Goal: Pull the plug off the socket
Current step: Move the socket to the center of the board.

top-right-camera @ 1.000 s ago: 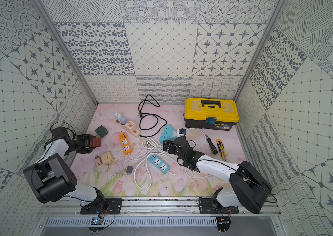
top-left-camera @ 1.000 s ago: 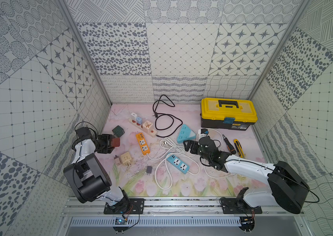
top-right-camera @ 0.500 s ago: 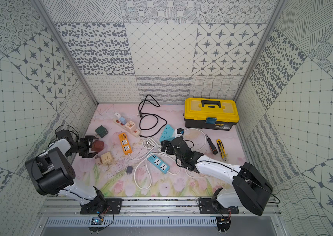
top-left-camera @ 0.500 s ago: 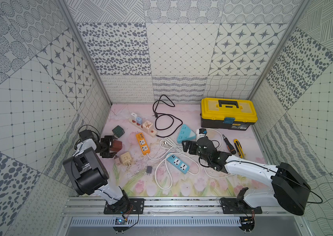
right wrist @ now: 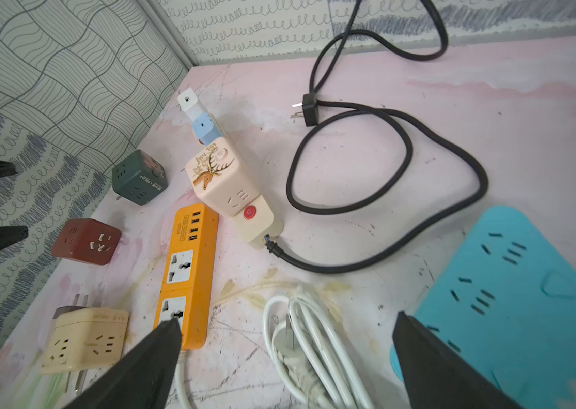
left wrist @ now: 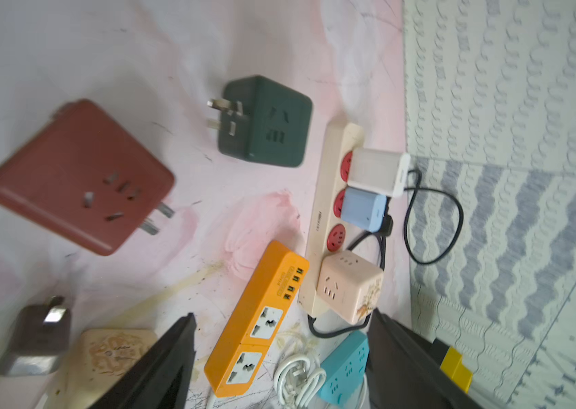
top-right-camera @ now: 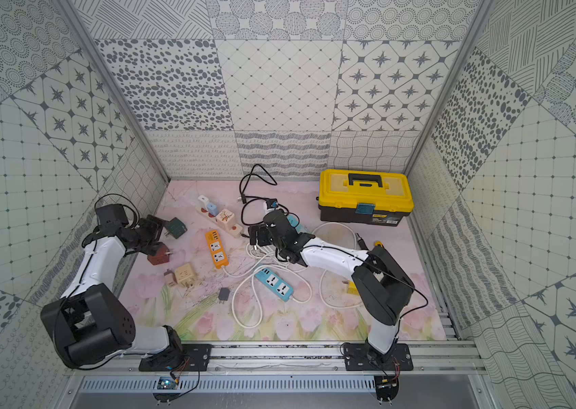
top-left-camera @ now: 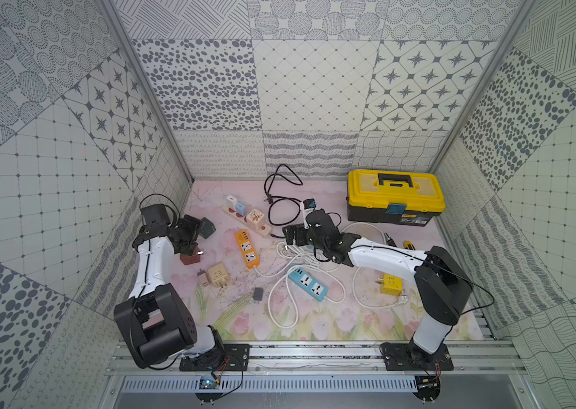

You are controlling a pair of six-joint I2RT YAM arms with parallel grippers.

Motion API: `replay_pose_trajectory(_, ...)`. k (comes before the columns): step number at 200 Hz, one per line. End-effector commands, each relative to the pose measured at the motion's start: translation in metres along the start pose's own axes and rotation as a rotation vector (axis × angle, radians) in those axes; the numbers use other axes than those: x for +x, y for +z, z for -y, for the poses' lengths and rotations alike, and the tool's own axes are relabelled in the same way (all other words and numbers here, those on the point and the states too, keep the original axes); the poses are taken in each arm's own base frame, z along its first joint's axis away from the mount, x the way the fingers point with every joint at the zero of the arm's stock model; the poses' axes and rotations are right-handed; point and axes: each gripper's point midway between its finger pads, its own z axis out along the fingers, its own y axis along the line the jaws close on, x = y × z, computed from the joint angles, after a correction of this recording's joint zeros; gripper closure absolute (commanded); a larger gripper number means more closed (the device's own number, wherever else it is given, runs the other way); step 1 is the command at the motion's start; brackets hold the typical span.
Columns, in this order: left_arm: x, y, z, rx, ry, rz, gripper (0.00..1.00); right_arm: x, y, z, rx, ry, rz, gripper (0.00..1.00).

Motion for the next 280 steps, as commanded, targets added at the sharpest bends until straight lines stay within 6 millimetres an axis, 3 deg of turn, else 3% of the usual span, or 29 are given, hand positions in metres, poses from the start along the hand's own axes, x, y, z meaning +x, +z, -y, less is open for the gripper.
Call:
replay_pose_trajectory(1, 0.028, 0.021, 0.058, 0.199, 0.242, -0.065, 0.31, -0.003, 0.021, -0.028, -0.111, -0.144, -0.020, 0.01)
replay_pose_trajectory(21, 0.031, 0.052, 0.071, 0.241, 0.225, -0.089, 0.43, -0.001, 0.045, -0.041, -0.157, -0.216, -0.039, 0.01)
replay_pose_trajectory(38, 0.014, 0.078, 0.075, 0.213, 0.216, -0.034, 0.48, 0.002, 0.064, -0.046, -0.173, -0.250, -0.062, 0.02)
replay_pose_trajectory(70, -0.013, 0.113, 0.091, 0.219, 0.177, 0.015, 0.59, 0.001, 0.080, -0.060, -0.232, -0.302, -0.040, 0.02)
replay_pose_trajectory(103, -0.002, 0.137, 0.094, 0.209, 0.161, -0.056, 0.68, 0.002, 0.099, -0.064, -0.233, -0.369, -0.047, 0.02)
replay_pose_trajectory(130, 0.015, 0.149, 0.082, 0.195, 0.144, -0.106, 0.74, 0.004, 0.116, -0.067, -0.244, -0.396, -0.054, 0.02)
replay_pose_trajectory(185, 0.032, 0.165, 0.063, 0.207, 0.079, -0.166, 0.69, -0.006, 0.156, -0.068, -0.194, -0.459, -0.030, 0.03)
replay_pose_trajectory(218, 0.044, 0.161, 0.069, 0.242, 0.095, -0.199, 0.70, 0.000, 0.174, -0.073, -0.212, -0.463, -0.066, 0.15)
replay_pose_trajectory(245, 0.060, 0.158, 0.071, 0.284, 0.102, -0.226, 0.79, 0.001, 0.169, -0.074, -0.222, -0.452, -0.073, 0.23)
replay_pose_trajectory(280, 0.095, 0.154, 0.081, 0.333, 0.154, -0.277, 0.84, -0.002, 0.142, -0.069, -0.212, -0.451, -0.051, 0.35)
